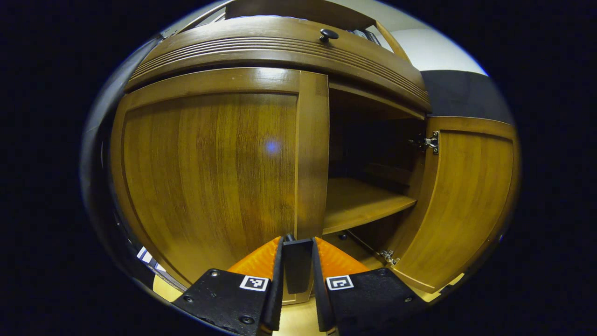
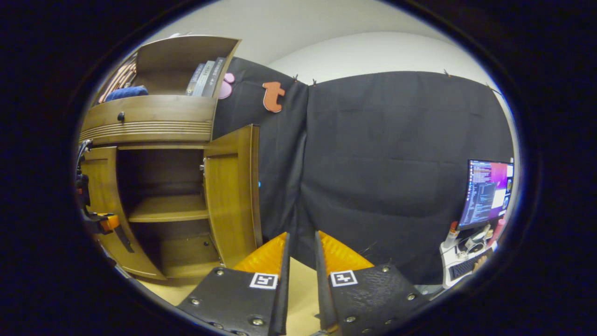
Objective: Open the right door of the double-door shoe cabinet with the right hand, and open the left door with the left hand.
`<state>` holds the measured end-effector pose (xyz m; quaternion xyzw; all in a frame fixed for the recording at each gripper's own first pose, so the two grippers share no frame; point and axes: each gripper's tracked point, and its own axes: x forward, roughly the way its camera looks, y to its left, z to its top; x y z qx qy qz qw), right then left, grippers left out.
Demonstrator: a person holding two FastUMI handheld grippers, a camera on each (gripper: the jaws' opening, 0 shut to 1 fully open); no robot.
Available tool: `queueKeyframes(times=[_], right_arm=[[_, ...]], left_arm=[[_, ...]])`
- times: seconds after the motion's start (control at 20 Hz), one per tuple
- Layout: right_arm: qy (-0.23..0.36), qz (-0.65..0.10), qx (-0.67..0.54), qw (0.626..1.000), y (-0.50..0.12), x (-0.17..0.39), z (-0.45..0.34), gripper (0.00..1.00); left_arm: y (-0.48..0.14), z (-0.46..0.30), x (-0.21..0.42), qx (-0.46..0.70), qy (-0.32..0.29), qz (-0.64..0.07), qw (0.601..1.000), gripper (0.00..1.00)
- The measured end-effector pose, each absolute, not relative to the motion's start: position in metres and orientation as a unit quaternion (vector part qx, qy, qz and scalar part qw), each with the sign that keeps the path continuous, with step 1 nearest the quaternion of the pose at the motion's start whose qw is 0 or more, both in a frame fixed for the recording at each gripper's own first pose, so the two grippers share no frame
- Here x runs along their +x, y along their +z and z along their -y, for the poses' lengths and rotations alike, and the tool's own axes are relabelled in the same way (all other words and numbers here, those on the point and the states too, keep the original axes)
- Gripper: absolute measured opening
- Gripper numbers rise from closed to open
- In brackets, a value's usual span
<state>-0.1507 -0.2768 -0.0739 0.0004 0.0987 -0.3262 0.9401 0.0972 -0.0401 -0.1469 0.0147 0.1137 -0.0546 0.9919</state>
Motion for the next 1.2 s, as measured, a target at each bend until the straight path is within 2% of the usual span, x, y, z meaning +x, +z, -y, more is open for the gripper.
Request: queueKeyframes(times=[0.05,0.35,0.5,0.65,0.8,0.9,0.95,1.05,1.15,1.2], right_arm=[[-0.324,-0.098,0.0,0.941,-0.074,-0.152,0.275,0.27],[-0.305,-0.099,0.006,0.947,-0.074,-0.157,0.263,0.27],[-0.285,-0.096,0.009,0.954,-0.072,-0.15,0.256,0.27],[-0.247,-0.097,0.007,0.964,-0.073,-0.139,0.246,0.27],[-0.199,-0.102,0.006,0.975,-0.072,-0.125,0.235,0.27],[-0.17,-0.099,0.01,0.98,-0.07,-0.116,0.228,0.27],[-0.156,-0.099,0.011,0.983,-0.07,-0.114,0.225,0.27],[-0.127,-0.102,0.011,0.987,-0.07,-0.11,0.217,0.27],[-0.101,-0.103,0.007,0.99,-0.068,-0.107,0.21,0.27],[-0.09,-0.103,0.006,0.991,-0.068,-0.106,0.207,0.27]], left_arm=[[-0.147,0.041,0.093,0.013,-0.056,-0.113,0.992,0.33],[-0.143,0.041,0.066,0.012,-0.063,-0.112,0.992,0.27],[-0.141,0.039,0.052,0.008,-0.06,-0.112,0.992,0.29],[-0.14,0.034,0.037,0.005,-0.04,-0.111,0.993,0.31],[-0.139,0.03,0.022,0.002,-0.008,-0.111,0.994,0.26],[-0.137,0.027,0.012,-0.001,0.013,-0.112,0.994,0.29],[-0.136,0.026,0.007,-0.003,0.023,-0.112,0.993,0.26],[-0.135,0.022,-0.001,-0.007,0.045,-0.111,0.993,0.29],[-0.134,0.018,-0.012,-0.014,0.066,-0.11,0.992,0.26],[-0.133,0.017,-0.014,-0.021,0.074,-0.108,0.991,0.29]])
